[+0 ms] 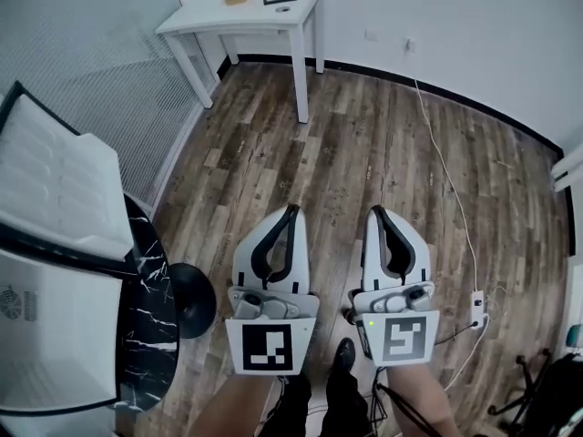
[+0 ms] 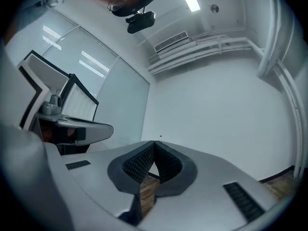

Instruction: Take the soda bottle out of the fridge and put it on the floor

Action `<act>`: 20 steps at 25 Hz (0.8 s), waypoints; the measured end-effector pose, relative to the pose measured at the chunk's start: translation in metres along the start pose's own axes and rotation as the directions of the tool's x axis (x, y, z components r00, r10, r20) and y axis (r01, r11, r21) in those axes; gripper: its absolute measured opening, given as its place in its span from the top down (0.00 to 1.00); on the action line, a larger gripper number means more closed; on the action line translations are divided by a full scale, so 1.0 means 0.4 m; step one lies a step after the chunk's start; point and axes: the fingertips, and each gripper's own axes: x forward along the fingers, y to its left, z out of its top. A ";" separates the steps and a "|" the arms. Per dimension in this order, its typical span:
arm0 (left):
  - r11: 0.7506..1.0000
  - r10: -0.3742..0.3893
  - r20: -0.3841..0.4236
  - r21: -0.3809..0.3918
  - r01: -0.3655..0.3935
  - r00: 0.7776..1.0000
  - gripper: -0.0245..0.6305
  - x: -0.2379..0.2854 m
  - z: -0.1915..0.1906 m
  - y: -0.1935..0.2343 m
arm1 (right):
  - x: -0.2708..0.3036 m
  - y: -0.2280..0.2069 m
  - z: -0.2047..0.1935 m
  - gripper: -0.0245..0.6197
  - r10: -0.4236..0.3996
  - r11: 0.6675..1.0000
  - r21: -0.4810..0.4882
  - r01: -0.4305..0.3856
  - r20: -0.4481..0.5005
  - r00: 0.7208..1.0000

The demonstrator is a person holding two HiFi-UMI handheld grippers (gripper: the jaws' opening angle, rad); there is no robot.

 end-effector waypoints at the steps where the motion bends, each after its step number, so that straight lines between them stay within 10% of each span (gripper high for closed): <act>1: 1.000 0.004 0.009 0.006 -0.004 1.000 0.94 -0.011 0.039 0.004 | -0.003 0.004 0.042 0.94 -0.003 1.000 -0.007 0.003 0.014 1.000; 10: 0.996 0.065 0.069 0.060 -0.069 0.996 0.94 -0.123 0.348 0.032 | -0.068 0.060 0.369 0.94 0.023 0.999 -0.039 -0.019 0.104 0.994; 20: 0.991 0.108 0.101 0.065 -0.115 0.989 0.94 -0.253 0.487 0.062 | -0.130 0.116 0.546 0.94 0.070 0.995 -0.080 -0.060 0.140 0.988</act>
